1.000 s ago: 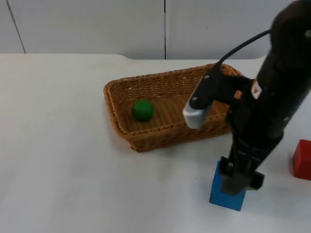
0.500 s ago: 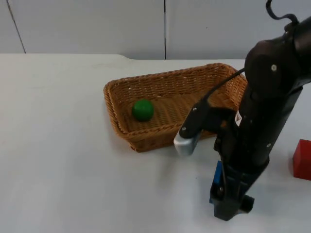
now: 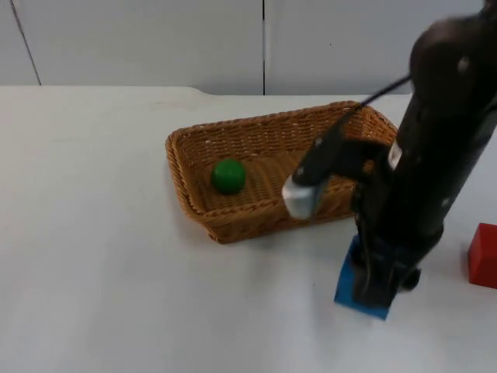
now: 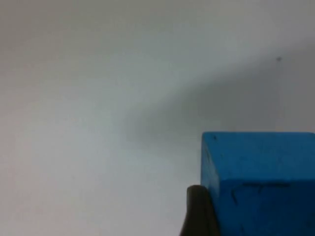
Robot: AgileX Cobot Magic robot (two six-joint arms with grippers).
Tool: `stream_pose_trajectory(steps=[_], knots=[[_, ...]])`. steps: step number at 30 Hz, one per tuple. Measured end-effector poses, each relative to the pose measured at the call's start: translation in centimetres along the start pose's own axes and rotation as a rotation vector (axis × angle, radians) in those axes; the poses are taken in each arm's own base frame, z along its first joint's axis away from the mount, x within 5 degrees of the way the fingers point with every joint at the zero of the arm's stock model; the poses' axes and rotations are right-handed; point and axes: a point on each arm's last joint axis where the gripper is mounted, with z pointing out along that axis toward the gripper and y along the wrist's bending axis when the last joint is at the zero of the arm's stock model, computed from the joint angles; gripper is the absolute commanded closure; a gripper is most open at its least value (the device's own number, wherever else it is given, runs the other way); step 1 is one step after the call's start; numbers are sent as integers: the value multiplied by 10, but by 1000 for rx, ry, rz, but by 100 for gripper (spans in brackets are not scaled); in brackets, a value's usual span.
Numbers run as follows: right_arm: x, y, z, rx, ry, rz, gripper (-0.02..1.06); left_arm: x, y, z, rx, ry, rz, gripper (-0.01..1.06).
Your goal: Place all geometric objects except the red cube into the basket.
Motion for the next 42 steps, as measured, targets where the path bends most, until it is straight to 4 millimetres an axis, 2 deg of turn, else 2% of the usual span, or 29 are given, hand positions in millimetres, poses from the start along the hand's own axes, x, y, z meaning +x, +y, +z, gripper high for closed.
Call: stream_pose_trajectory(steps=[3,4,5,9,12,20,25,28,29,31,32,34,35,38,39,40,42], knots=[[1,2,-42,39,-78,18,104,0,0,0,0,0,0,0],[1,2,-42,39,-78,18,104,0,0,0,0,0,0,0],[2,3,-57,54,-111,34,104,0,0,0,0,0,0,0],[6,8,-94,83,-202,83,104,0,0,0,0,-1,0,0],[8,10,-105,89,-230,93,104,0,0,0,-1,-2,0,0],[7,10,-107,95,-245,105,105,0,0,0,-1,-2,0,0],[9,-2,-108,114,-281,168,105,0,0,0,-1,-2,0,0],[21,-24,-109,131,-288,275,105,0,0,0,-1,-3,0,0],[21,-24,-109,131,-288,275,105,0,0,0,-1,-3,0,0],[27,-42,-108,125,-283,354,105,0,0,0,-1,-5,0,0],[28,-57,-108,118,-272,399,105,-1,0,0,-2,-7,0,0],[27,-62,-108,113,-266,415,105,-1,0,0,-2,-7,0,0],[24,-77,-103,103,-243,447,105,-1,0,0,-2,-7,0,0],[1,-104,-96,107,-239,453,105,-1,0,0,-2,-13,-1,0],[-7,-113,-90,111,-238,456,105,-1,0,0,-2,-14,-1,0],[-7,-113,-90,111,-238,456,105,-1,0,0,-2,-14,-1,0],[-26,-131,-84,131,-266,460,105,-1,0,0,-2,-14,-1,0]])
